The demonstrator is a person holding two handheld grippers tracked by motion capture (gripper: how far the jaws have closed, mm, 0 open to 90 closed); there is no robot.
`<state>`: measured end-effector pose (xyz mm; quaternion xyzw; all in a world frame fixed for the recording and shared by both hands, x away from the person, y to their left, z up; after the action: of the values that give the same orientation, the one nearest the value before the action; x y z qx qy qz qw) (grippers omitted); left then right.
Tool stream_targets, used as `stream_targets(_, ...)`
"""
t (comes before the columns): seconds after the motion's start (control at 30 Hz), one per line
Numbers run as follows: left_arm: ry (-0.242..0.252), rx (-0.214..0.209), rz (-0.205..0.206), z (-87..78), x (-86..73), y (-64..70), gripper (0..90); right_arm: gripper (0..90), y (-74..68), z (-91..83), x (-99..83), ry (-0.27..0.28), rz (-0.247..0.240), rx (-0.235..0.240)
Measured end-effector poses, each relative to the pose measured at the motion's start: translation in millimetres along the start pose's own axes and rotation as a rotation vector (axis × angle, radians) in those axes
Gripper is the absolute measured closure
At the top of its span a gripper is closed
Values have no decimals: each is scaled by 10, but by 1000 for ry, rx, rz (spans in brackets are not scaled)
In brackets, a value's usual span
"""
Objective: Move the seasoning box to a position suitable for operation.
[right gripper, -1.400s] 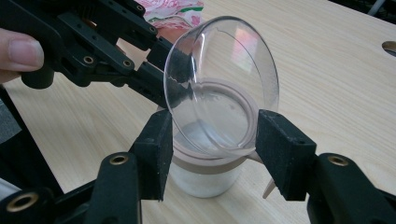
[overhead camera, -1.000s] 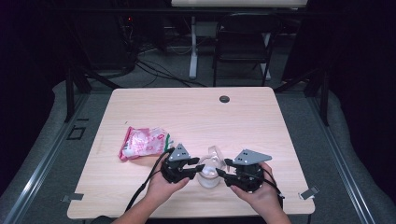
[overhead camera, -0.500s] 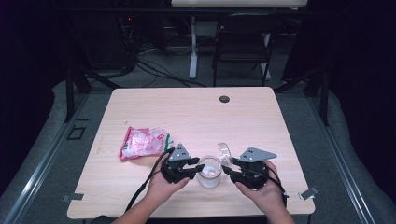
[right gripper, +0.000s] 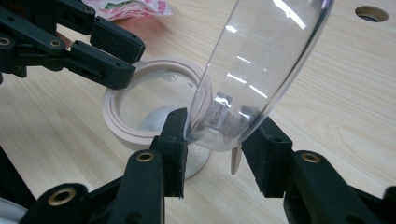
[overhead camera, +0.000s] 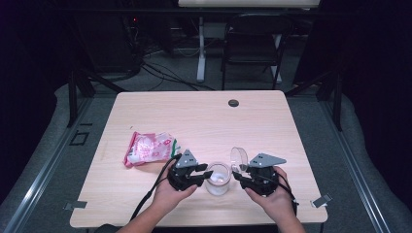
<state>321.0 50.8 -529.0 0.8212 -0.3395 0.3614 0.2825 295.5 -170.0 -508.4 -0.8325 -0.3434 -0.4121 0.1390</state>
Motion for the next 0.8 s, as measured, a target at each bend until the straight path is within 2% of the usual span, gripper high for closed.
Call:
stream_targets(0.37, 5, -1, -1, 3, -2, 0, 652, 649, 21, 60, -15, 19, 19, -18)
stream_targets(0.8, 36, 27, -8, -13, 13, 5, 616, 716, 185, 156, 17, 55, 69, -1)
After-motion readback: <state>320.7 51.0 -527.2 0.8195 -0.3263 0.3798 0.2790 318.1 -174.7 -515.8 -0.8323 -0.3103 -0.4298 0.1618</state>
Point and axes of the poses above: each handheld gripper's, and its own axes: z roughly forward along the jaws, x roughly out of its top, y roughly to its right, the point moved 3 cm from there along z, roughly forward along the jaws, and after that the axes turned 7 degrees about -z, right-handed, at the moved point
